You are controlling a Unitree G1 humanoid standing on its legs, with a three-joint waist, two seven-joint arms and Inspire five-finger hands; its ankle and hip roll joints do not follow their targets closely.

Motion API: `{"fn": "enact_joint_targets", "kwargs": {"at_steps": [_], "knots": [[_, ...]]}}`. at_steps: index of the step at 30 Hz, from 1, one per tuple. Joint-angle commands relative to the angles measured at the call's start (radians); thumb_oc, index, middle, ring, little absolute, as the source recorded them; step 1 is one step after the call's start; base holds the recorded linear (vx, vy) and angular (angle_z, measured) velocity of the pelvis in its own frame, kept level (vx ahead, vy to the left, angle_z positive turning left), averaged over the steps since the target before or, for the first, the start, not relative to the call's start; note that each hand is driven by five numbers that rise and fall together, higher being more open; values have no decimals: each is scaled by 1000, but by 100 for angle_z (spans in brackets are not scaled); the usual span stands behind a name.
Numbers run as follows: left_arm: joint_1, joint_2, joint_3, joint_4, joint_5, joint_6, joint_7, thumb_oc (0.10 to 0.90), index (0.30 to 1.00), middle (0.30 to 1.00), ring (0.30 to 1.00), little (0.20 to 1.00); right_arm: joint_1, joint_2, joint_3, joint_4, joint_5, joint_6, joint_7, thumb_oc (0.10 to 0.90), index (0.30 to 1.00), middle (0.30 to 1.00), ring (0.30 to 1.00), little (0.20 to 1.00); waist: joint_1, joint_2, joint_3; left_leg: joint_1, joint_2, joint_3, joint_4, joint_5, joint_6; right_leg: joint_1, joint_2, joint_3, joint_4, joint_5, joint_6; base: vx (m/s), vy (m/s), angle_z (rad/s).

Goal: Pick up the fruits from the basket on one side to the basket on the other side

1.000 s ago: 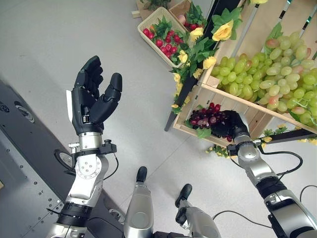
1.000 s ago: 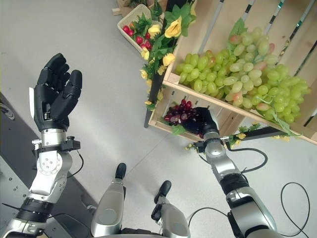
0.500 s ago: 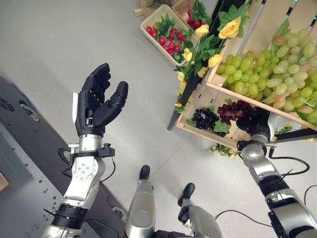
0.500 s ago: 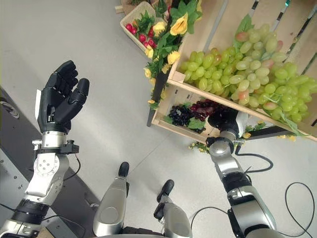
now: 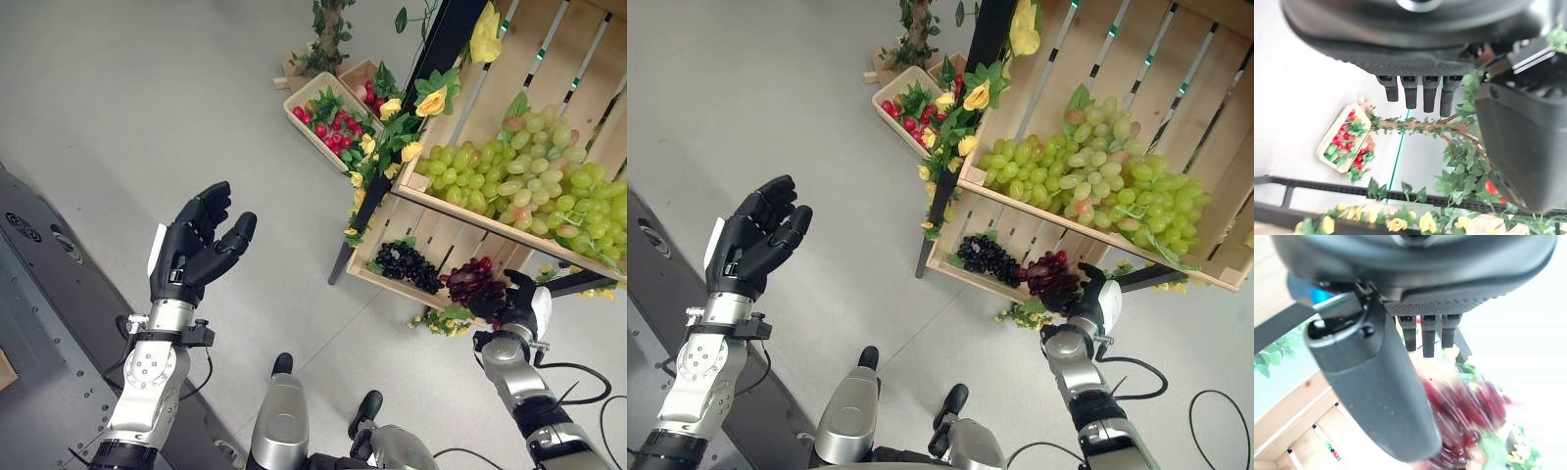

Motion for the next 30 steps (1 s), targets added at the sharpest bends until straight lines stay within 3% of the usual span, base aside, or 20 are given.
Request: {"fn": "enact_joint_targets", "kwargs": {"at_steps": [1,7,13,19,24,25,27,30], "knots": [[57,-16,8,-101,-3,-84,-23,800,900,900,900,900,26,-71,-45,-63,-76,-102,-11,800,900,900,900,900,13,29,-197,59,-50,68,-75,36,-26,-59,29,-33,210,-79,34,78,31,-1],[74,-20,2,-94,-3,-90,-22,800,900,900,900,900,48,-64,-55,-103,-88,-140,22,800,900,900,900,900,4,32,-190,91,-61,70,-91,48,-17,-60,27,-33,232,-68,36,44,25,1],[83,-26,-8,-96,10,-81,-5,800,900,900,900,900,62,-36,-82,-142,7,-220,7,800,900,900,900,900,-5,34,-176,116,-69,69,-97,54,-8,-60,23,-33,252,-62,35,44,17,2],[88,-35,-11,-94,4,-73,-5,800,900,900,900,900,69,-22,-100,-165,36,-227,65,800,900,900,900,900,-13,43,-174,129,-74,69,-93,55,-2,-61,15,-31,269,-62,33,40,36,0],[105,-60,-7,-96,3,-74,-31,800,900,900,900,900,102,4,-86,-199,151,-267,289,800,900,900,900,900,-25,42,-186,157,-82,70,-109,57,6,-46,12,-27,264,-63,30,33,46,0],[105,-60,-7,-96,3,-74,-31,800,900,900,900,900,102,4,-86,-199,151,-267,289,800,900,900,900,900,-25,42,-186,157,-82,70,-109,57,6,-46,12,-27,264,-63,30,-4,71,-1],[118,-77,8,-108,-11,-62,-81,800,900,900,900,900,146,33,-60,-265,305,-284,538,800,900,900,900,900,-36,32,-202,172,-87,70,-126,55,12,-39,5,-22,252,-61,35,-28,104,-2],[124,-85,15,-116,-20,-59,-112,800,900,900,900,900,173,52,-47,-303,381,-285,683,800,900,900,900,900,-44,24,-213,181,-92,67,-145,53,21,-37,0,-18,240,-59,42,-50,86,-6]]}}
